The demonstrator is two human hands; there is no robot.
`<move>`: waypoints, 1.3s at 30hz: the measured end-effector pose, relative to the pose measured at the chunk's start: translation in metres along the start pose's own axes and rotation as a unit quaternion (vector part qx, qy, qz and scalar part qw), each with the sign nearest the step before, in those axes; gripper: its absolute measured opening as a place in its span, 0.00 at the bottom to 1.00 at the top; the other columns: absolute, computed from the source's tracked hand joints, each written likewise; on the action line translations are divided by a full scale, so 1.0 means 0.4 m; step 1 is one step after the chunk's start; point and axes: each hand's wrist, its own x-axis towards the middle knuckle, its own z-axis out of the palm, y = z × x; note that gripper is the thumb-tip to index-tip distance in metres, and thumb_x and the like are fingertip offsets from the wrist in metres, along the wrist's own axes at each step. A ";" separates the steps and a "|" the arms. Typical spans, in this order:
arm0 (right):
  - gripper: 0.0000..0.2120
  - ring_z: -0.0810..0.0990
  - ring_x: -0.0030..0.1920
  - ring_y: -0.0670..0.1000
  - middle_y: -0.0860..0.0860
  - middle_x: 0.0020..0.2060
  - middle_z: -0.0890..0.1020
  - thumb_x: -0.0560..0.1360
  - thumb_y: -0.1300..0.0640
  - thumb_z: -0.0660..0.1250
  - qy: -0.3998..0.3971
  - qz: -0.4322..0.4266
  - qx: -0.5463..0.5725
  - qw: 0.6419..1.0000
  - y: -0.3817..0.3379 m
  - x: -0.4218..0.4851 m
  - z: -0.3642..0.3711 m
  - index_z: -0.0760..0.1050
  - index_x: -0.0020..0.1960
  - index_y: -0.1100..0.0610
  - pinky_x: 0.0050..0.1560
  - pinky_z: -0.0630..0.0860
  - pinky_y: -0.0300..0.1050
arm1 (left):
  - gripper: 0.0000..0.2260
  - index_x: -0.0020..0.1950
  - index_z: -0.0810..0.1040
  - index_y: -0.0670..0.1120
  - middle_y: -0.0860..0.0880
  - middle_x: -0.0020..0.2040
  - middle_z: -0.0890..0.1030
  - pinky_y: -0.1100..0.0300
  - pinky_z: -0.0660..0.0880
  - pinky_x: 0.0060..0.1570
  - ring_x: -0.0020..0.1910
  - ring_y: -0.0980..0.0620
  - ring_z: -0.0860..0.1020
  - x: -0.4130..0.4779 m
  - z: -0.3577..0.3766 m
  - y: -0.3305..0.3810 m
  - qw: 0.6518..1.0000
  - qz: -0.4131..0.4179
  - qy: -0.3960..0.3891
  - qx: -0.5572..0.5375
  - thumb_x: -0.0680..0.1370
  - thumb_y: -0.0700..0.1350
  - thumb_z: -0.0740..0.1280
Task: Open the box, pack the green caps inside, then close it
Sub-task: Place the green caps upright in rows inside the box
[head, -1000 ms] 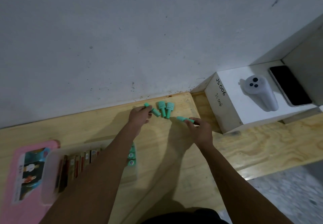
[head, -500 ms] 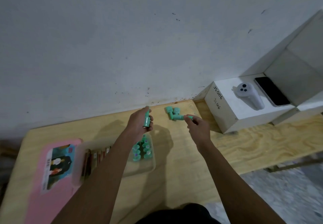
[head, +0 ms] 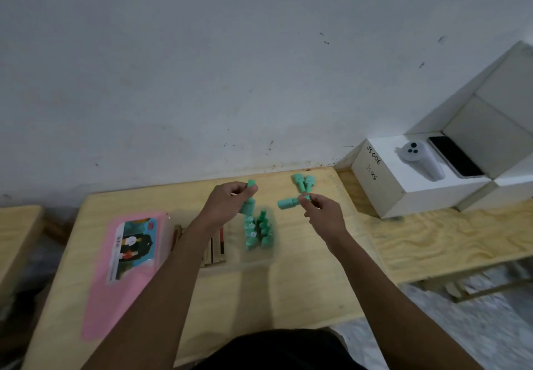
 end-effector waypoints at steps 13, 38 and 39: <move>0.12 0.80 0.45 0.43 0.44 0.46 0.83 0.74 0.45 0.69 -0.085 -0.072 -0.260 0.959 0.045 -0.022 0.064 0.82 0.54 0.49 0.49 0.79 0.45 | 0.15 0.43 0.81 0.41 0.52 0.30 0.72 0.61 0.65 0.32 0.28 0.56 0.68 -0.057 -0.047 -0.072 0.985 0.049 -0.014 0.165 0.79 0.51 0.64; 0.09 0.76 0.49 0.47 0.46 0.47 0.80 0.72 0.43 0.70 -0.096 -0.168 -0.508 0.839 0.088 -0.053 0.130 0.82 0.48 0.46 0.40 0.72 0.43 | 0.13 0.42 0.83 0.40 0.40 0.40 0.84 0.60 0.69 0.35 0.31 0.52 0.75 -0.055 0.028 -0.209 0.977 -0.054 -0.072 0.192 0.76 0.49 0.68; 0.10 0.76 0.49 0.47 0.46 0.46 0.80 0.72 0.43 0.70 -0.095 -0.169 -0.508 0.839 0.093 -0.054 0.129 0.82 0.48 0.46 0.40 0.71 0.43 | 0.13 0.42 0.83 0.39 0.40 0.40 0.84 0.60 0.69 0.34 0.31 0.51 0.75 -0.056 0.031 -0.210 0.976 -0.053 -0.070 0.197 0.76 0.49 0.68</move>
